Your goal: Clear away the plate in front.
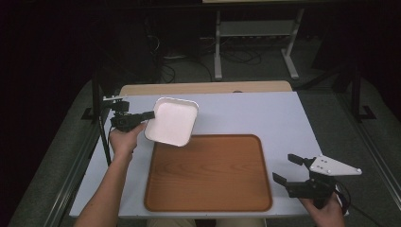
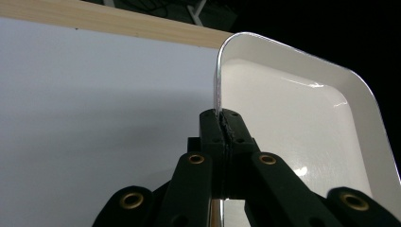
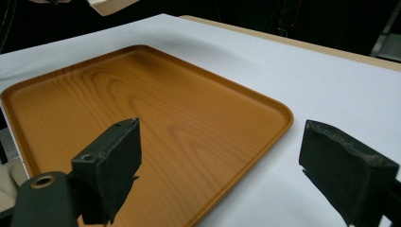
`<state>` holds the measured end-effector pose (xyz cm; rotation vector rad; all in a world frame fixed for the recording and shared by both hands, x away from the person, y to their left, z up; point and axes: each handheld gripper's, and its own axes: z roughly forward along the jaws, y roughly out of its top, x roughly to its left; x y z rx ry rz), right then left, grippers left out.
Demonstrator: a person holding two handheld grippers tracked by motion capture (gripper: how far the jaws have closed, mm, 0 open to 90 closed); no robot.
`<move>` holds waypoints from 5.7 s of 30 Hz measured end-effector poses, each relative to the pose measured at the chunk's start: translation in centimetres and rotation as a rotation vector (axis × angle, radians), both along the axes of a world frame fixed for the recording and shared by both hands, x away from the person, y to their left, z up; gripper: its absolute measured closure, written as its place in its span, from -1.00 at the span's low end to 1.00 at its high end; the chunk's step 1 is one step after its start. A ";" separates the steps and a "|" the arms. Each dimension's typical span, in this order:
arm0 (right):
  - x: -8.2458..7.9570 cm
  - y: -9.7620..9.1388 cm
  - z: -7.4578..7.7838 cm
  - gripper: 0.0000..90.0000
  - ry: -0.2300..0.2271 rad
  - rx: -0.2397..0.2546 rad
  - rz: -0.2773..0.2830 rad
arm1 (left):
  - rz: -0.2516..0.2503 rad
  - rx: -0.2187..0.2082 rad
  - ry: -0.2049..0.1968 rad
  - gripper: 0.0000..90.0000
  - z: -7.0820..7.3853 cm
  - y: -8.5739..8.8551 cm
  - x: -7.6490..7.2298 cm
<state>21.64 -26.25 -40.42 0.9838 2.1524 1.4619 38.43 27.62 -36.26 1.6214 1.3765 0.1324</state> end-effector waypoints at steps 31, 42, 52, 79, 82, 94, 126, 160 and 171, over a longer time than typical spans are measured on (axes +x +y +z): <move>0.0 0.3 0.0 -0.71 0.002 -0.007 0.010 | -0.120 0.117 0.087 0.98 -5.5 -4.7 -1.9; 0.0 0.4 0.0 -0.71 0.003 -0.012 0.013 | -0.162 0.164 0.111 0.98 -7.0 -6.8 -3.0; 0.0 0.5 0.0 -0.71 0.004 -0.019 0.016 | -0.137 0.196 0.136 0.98 -7.7 -7.6 -3.9; 0.1 0.8 -0.1 -0.71 0.004 -0.026 0.016 | -0.122 0.260 0.117 0.54 -7.9 -7.7 -9.5; 0.1 0.9 -0.1 -0.71 0.004 -0.028 0.017 | -0.132 0.248 0.114 0.53 -7.9 -7.5 -10.2; 0.1 1.1 -0.2 -0.71 0.007 -0.037 0.017 | -0.153 0.221 0.105 0.46 -7.7 -7.4 -11.6; 0.2 1.1 -0.2 -0.71 0.009 -0.042 0.018 | -0.214 0.237 0.078 0.50 -8.2 -8.7 -13.2; 0.5 1.5 -0.6 -0.71 0.030 -0.079 0.021 | -0.252 0.251 -0.122 0.30 -6.3 -6.0 -12.7; 0.5 1.4 -0.6 -0.71 0.028 -0.082 0.019 | -0.269 0.239 -0.172 0.11 -5.8 -4.3 -12.4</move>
